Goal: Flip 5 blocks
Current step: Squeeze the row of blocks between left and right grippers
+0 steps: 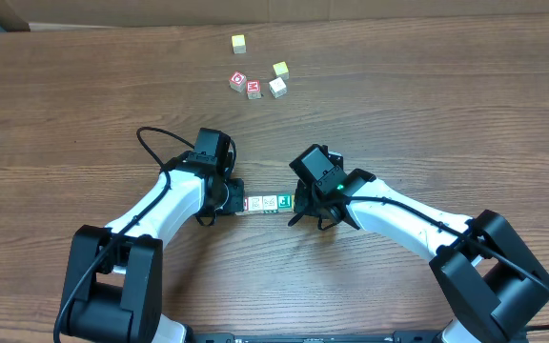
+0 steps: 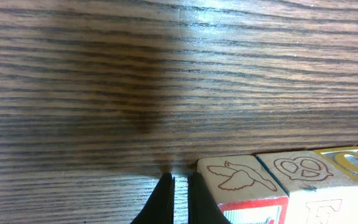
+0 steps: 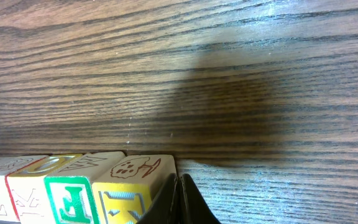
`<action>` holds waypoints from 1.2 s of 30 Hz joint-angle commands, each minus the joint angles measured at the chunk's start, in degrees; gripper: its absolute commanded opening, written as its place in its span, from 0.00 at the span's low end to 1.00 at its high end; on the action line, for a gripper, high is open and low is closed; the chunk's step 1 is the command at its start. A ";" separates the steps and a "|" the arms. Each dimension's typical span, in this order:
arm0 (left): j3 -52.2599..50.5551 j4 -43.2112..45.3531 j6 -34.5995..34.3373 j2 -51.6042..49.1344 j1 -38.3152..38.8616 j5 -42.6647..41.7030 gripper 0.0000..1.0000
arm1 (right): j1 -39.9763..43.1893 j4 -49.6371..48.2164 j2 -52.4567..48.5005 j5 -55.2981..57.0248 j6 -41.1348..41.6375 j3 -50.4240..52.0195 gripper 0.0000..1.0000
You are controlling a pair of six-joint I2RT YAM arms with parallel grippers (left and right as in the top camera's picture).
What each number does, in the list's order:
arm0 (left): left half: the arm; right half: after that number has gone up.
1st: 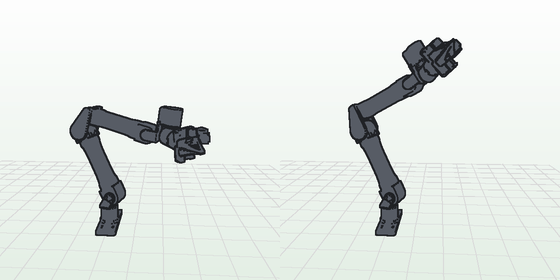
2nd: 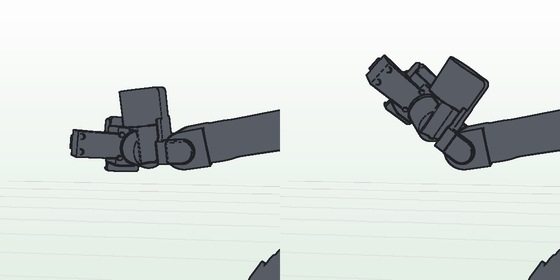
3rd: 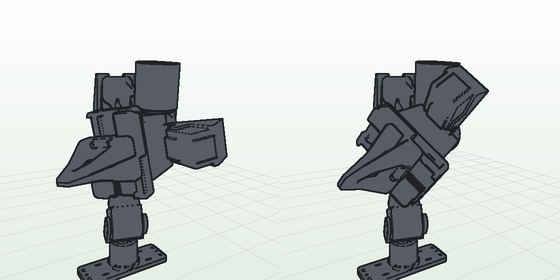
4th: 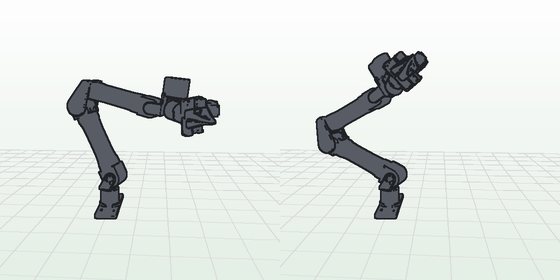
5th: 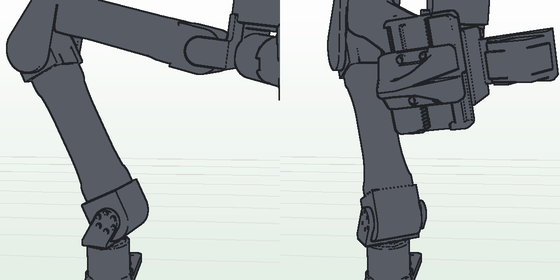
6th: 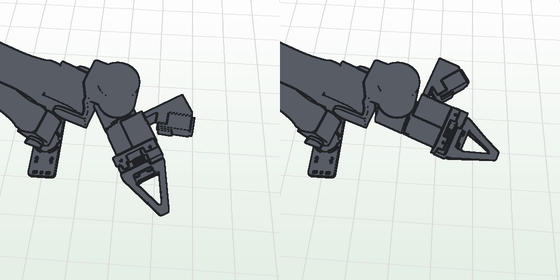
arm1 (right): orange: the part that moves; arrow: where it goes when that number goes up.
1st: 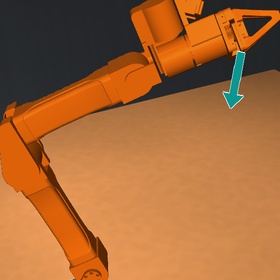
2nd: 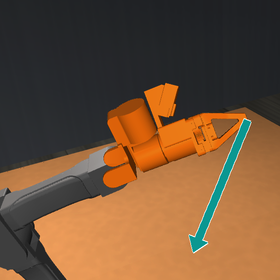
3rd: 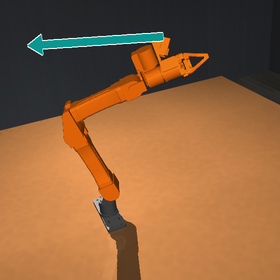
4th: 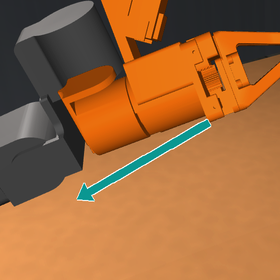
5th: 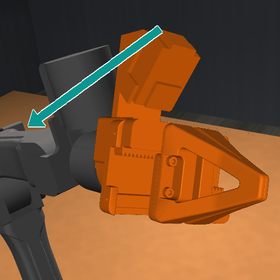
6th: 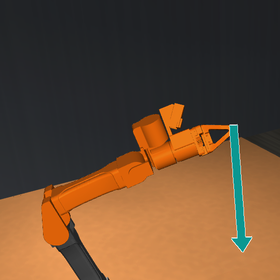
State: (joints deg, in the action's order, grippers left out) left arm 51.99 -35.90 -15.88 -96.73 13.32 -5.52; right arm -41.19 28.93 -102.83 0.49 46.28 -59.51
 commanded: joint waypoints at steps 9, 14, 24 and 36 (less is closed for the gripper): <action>-0.46 0.15 1.11 -0.42 1.29 -5.92 0.04 | -0.85 -1.81 0.04 -2.91 0.44 -0.44 0.04; -0.46 0.13 1.14 -0.42 1.29 -5.92 0.05 | -0.85 -1.81 0.04 -2.91 0.46 -0.44 0.04; -0.46 0.20 1.11 -0.42 1.29 -5.95 0.05 | -0.85 -1.84 0.04 -2.91 1.79 -0.44 0.04; -0.46 0.04 1.16 -0.42 1.27 -5.90 0.04 | -0.87 -0.61 0.04 -3.15 1.77 -0.44 0.04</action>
State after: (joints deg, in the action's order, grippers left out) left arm 51.99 -35.99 -15.88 -96.73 13.32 -5.54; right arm -41.19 29.41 -102.83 0.56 46.96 -59.51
